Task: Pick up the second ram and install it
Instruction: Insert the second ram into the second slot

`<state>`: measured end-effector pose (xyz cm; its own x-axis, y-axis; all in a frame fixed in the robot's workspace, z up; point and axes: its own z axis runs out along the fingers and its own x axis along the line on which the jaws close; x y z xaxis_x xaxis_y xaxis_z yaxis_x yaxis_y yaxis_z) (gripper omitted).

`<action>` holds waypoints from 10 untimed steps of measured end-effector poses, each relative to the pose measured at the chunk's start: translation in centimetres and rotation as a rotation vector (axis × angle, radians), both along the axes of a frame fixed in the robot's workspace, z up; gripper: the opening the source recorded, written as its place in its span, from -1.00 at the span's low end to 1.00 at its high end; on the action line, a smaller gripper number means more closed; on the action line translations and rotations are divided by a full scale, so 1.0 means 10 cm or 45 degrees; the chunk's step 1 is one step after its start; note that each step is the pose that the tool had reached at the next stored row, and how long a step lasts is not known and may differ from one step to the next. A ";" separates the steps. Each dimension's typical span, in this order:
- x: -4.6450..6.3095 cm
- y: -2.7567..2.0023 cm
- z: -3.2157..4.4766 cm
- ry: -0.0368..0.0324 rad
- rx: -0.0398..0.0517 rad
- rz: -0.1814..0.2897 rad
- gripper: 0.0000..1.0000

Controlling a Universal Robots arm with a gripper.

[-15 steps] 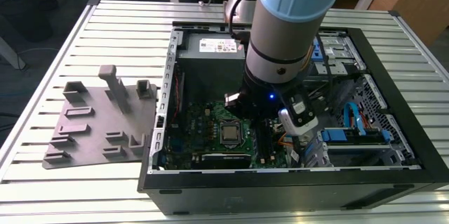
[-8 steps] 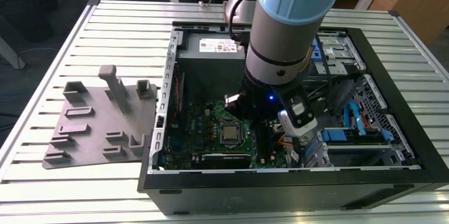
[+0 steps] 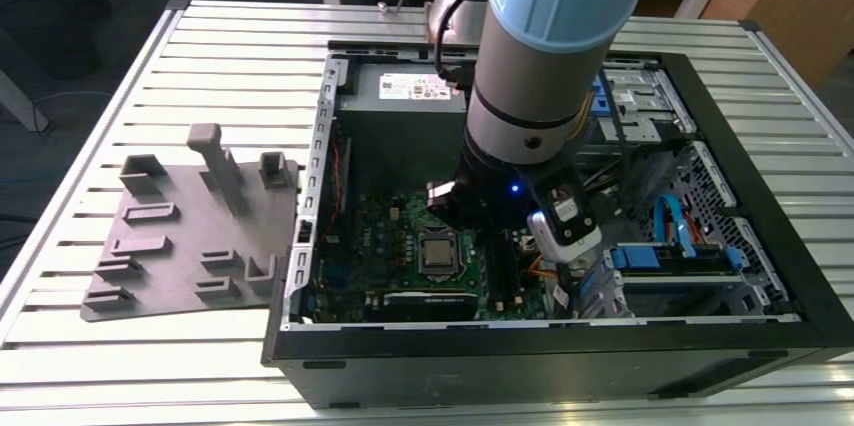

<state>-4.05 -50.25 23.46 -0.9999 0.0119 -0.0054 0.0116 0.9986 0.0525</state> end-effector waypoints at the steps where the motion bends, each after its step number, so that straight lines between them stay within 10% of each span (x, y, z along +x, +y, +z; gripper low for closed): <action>1: 0.00 0.000 -0.004 0.0000 0.000 0.000 -0.78; 10: 0.00 0.000 -0.047 0.0001 0.000 0.000 -0.78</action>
<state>-4.05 -50.25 22.98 -0.9999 0.0120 -0.0053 0.0117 0.9986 0.0524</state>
